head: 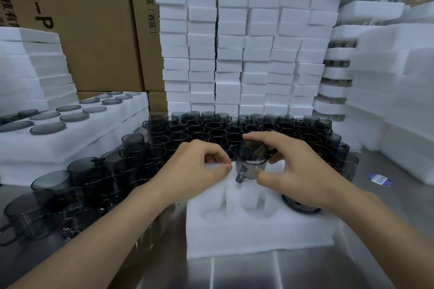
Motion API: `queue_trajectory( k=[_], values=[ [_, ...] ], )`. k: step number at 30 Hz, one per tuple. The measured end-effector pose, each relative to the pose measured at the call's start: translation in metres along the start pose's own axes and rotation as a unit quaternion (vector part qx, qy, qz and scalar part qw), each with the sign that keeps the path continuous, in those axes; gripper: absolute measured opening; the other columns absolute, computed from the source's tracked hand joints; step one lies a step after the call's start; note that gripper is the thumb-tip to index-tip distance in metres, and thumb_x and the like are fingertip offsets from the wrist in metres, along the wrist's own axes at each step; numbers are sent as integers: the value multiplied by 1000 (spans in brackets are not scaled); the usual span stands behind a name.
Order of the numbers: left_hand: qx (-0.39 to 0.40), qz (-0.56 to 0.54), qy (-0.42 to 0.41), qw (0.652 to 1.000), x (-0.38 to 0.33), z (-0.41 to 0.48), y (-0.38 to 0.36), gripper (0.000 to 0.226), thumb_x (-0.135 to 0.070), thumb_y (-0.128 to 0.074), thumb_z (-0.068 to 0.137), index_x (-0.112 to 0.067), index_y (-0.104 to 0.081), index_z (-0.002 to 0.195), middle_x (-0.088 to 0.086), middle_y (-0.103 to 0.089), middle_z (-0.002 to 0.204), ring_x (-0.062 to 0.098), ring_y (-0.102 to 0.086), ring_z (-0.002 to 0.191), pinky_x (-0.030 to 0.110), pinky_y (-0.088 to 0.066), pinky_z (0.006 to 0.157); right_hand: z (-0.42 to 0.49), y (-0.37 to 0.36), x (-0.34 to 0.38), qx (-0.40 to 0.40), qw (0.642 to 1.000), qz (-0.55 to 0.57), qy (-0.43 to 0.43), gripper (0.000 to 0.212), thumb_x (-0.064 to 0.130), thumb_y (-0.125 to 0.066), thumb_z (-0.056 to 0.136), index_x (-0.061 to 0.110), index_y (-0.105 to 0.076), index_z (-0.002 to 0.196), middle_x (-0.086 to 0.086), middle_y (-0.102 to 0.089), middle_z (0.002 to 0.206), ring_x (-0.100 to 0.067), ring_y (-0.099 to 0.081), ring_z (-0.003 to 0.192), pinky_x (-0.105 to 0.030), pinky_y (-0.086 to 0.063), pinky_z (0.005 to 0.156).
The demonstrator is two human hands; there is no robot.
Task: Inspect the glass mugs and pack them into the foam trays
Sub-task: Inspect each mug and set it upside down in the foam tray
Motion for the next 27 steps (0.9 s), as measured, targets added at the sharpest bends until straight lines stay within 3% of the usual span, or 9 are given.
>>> queue_trajectory(
  k=[4, 7, 9, 15, 18, 21, 24, 27],
  values=[
    [-1, 5, -12, 1000, -1, 0, 0, 10, -29, -76, 98, -36, -80, 93, -18, -77, 90, -2, -69, 91, 14, -52, 77, 1, -5, -2, 45, 999, -3, -16, 72, 49, -64, 77, 48, -54, 148, 32, -62, 135, 9, -54, 127, -28, -51, 105],
    [-7, 21, -21, 1000, -2, -2, 0, 12, -28, -74, 99, -37, -79, 93, -21, -75, 90, -3, -67, 93, 18, -53, 79, 2, -3, -6, 49, 998, 1, -32, 66, 74, -63, 89, 48, -55, 149, 32, -64, 132, 11, -55, 126, -26, -49, 108],
    [-7, 37, -30, 999, -4, -2, 0, 10, -29, -72, 99, -36, -78, 94, -21, -74, 92, -3, -66, 95, 25, -54, 84, 3, -5, -7, 46, 998, -22, -38, 67, 76, -54, 90, 47, -54, 150, 30, -60, 135, 10, -52, 129, -26, -47, 110],
    [-5, 136, -58, 989, -15, -6, 2, 14, -39, -59, 106, -37, -72, 106, -22, -69, 101, 0, -60, 101, 35, -54, 91, 5, -18, -13, 140, 983, -94, -75, 63, 70, -51, 97, 48, -46, 156, 23, -44, 148, -1, -34, 141, -25, -27, 117],
    [-17, 179, -73, 981, -20, -9, 4, 17, -45, -53, 107, -41, -68, 115, -23, -66, 106, 1, -58, 104, 35, -53, 92, 4, -16, -13, 113, 987, -91, -72, 68, 75, -48, 94, 45, -51, 154, 27, -46, 145, 2, -38, 139, -27, -32, 117],
    [-28, 154, -80, 984, -23, -9, 4, 25, -51, -52, 106, -44, -67, 125, -27, -65, 114, -4, -57, 112, 30, -51, 96, 4, -9, -15, 52, 993, -87, -62, 62, 77, -52, 89, 42, -65, 139, 29, -54, 135, 2, -49, 130, -34, -43, 113],
    [-33, 142, -81, 986, -25, -10, 0, 35, -57, -52, 105, -44, -65, 135, -28, -65, 123, -7, -56, 118, 27, -49, 99, 7, -8, -20, 58, 993, -79, -65, 53, 74, -61, 86, 41, -73, 126, 28, -59, 129, 3, -54, 124, -36, -47, 111],
    [-15, 165, -79, 983, -23, -10, -4, 34, -59, -50, 104, -45, -66, 132, -27, -64, 121, -4, -57, 117, 32, -51, 99, 7, -8, -22, 56, 994, -78, -57, 59, 83, -58, 81, 43, -75, 120, 28, -58, 127, 4, -54, 122, -34, -46, 110]
  ],
)
Point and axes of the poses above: each hand's wrist, its own z-axis towards the middle knuckle, its own y-axis out of the back of the hand, x = y × z, the point moved 3 cm from there along z, towards the middle knuckle
